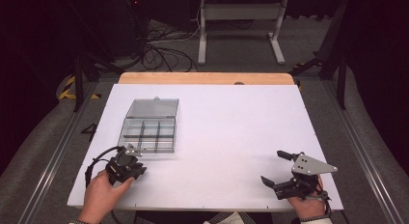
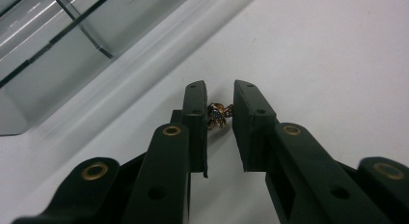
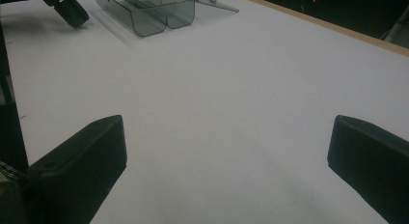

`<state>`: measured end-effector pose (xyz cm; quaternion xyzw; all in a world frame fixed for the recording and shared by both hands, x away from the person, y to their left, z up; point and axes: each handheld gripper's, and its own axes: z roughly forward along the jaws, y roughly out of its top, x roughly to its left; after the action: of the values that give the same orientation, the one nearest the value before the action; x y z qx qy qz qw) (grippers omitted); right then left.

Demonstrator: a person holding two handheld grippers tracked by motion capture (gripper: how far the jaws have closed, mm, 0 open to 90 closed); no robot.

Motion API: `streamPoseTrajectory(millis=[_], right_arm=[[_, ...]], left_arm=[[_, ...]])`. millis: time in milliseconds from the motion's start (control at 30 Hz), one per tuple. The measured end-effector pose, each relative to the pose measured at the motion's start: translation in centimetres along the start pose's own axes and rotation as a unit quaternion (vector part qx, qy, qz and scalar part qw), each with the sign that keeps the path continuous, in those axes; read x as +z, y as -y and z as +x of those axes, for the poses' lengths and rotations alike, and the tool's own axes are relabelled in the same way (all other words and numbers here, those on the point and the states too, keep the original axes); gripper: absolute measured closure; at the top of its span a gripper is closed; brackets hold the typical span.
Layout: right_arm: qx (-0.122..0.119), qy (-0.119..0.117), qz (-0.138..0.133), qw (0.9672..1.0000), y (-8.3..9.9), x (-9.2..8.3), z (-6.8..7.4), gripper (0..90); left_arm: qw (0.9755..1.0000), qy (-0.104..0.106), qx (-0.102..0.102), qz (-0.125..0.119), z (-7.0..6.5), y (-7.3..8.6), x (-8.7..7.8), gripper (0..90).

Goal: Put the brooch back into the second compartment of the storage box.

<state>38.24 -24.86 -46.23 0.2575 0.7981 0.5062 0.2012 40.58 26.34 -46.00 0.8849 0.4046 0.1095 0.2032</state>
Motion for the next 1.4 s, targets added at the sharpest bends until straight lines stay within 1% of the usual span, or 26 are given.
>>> streamPoseTrajectory(millis=[67, 133, 167, 200, 367, 400, 433, 533, 633, 700, 767, 800, 833, 933, 967, 1000, 1033, 1067, 1133, 1167, 1200, 1300, 1400], right_arm=[[0.0, 0.0, 0.0, 1.0, 0.0, 0.0, 0.0, 0.6], [0.0, 0.0, -0.001, 1.0, 0.0, 0.0, 0.0, 0.7], [0.0, 0.0, -0.001, 1.0, 0.0, 0.0, 0.0, 0.7], [0.0, -0.001, -0.001, 1.0, 0.0, 0.0, 0.0, 0.7], [0.0, 0.0, -0.001, 1.0, 0.0, 0.0, 0.0, 0.6], [0.0, 0.0, -0.001, 1.0, 0.0, 0.0, 0.0, 0.6], [0.0, 0.0, 0.0, 1.0, 0.0, 0.0, 0.0, 0.7], [0.0, 0.0, 0.0, 1.0, 0.0, 0.0, 0.0, 0.6], [0.0, 0.0, 0.0, 1.0, 0.0, 0.0, 0.0, 0.7], [0.0, 0.0, -0.001, 1.0, 0.0, 0.0, 0.0, 0.7], [0.001, 0.001, -0.001, 1.0, 0.0, 0.0, 0.0, 0.7], [0.001, 0.001, -0.001, 1.0, 0.0, 0.0, 0.0, 0.6], [0.001, 0.001, -0.001, 1.0, 0.0, 0.0, 0.0, 0.6], [0.001, 0.0, -0.001, 1.0, 0.0, 0.0, 0.0, 0.6], [0.0, 0.0, -0.001, 1.0, 0.0, 0.0, 0.0, 0.7], [0.0, 0.0, -0.001, 1.0, 0.0, 0.0, 0.0, 0.7], [0.0, 0.001, -0.001, 1.0, 0.0, 0.0, 0.0, 0.7], [0.0, 0.001, -0.001, 1.0, 0.0, 0.0, 0.0, 0.6], [0.001, 0.001, -0.001, 1.0, 0.0, 0.0, 0.0, 0.6], [0.001, 0.001, -0.001, 1.0, 0.0, 0.0, 0.0, 0.7], [0.001, 0.001, -0.001, 1.0, 0.0, 0.0, 0.0, 0.7], [0.0, 0.001, -0.001, 1.0, 0.0, 0.0, 0.1, 0.7], [0.001, 0.001, -0.001, 1.0, 0.0, 0.0, 0.1, 0.6]], left_arm=[[1.0, 0.0, -0.002, -0.008, 0.0, 0.0, -0.3, 75.9], [0.9997, -0.002, -0.005, -0.023, 0.0, -0.1, -0.8, 75.8], [0.9997, -0.002, -0.005, -0.023, 0.0, -0.1, -0.8, 75.9], [0.9996, 0.003, -0.008, -0.028, -0.1, -0.1, -0.9, 75.8], [0.9988, -0.001, -0.009, -0.047, -0.1, -0.2, -1.5, 75.9], [0.9986, 0.001, -0.012, -0.051, -0.1, -0.2, -1.6, 75.9], [0.9986, 0.001, -0.011, -0.053, 0.0, -0.2, -1.7, 75.9], [0.9978, 0.002, -0.017, -0.065, 0.1, -0.1, -2.1, 75.8], [0.9965, 0.007, -0.025, -0.08, 0.2, -0.1, -2.4, 75.9], [0.996, 0.006, -0.025, -0.085, 0.3, 0.0, -2.6, 75.9], [0.9951, 0.007, -0.027, -0.095, 0.4, 0.0, -2.8, 75.9], [0.9947, 0.005, -0.024, -0.1, 0.4, 0.0, -2.9, 75.9], [0.9938, 0.005, -0.027, -0.108, 0.4, 0.0, -3.0, 75.9], [0.9918, 0.002, -0.028, -0.125, 0.3, 0.1, -3.2, 75.9], [0.9913, 0.0, -0.025, -0.129, 0.3, 0.2, -3.3, 75.9], [0.9905, -0.001, -0.028, -0.134, 0.3, 0.2, -3.3, 75.9], [0.9889, 0.0, -0.029, -0.146, 0.4, 0.2, -3.5, 75.9], [0.9889, 0.0, -0.029, -0.146, 0.4, 0.2, -3.5, 75.9], [0.9871, 0.0, -0.027, -0.158, 0.5, 0.3, -3.8, 75.9], [0.9854, 0.002, -0.028, -0.168, 0.5, 0.3, -4.0, 75.9], [0.9854, 0.002, -0.028, -0.168, 0.5, 0.3, -4.0, 75.8], [0.9826, 0.003, -0.032, -0.183, 0.5, 0.4, -4.3, 75.8], [0.9814, 0.005, -0.033, -0.189, 0.7, 0.3, -4.5, 75.9]])
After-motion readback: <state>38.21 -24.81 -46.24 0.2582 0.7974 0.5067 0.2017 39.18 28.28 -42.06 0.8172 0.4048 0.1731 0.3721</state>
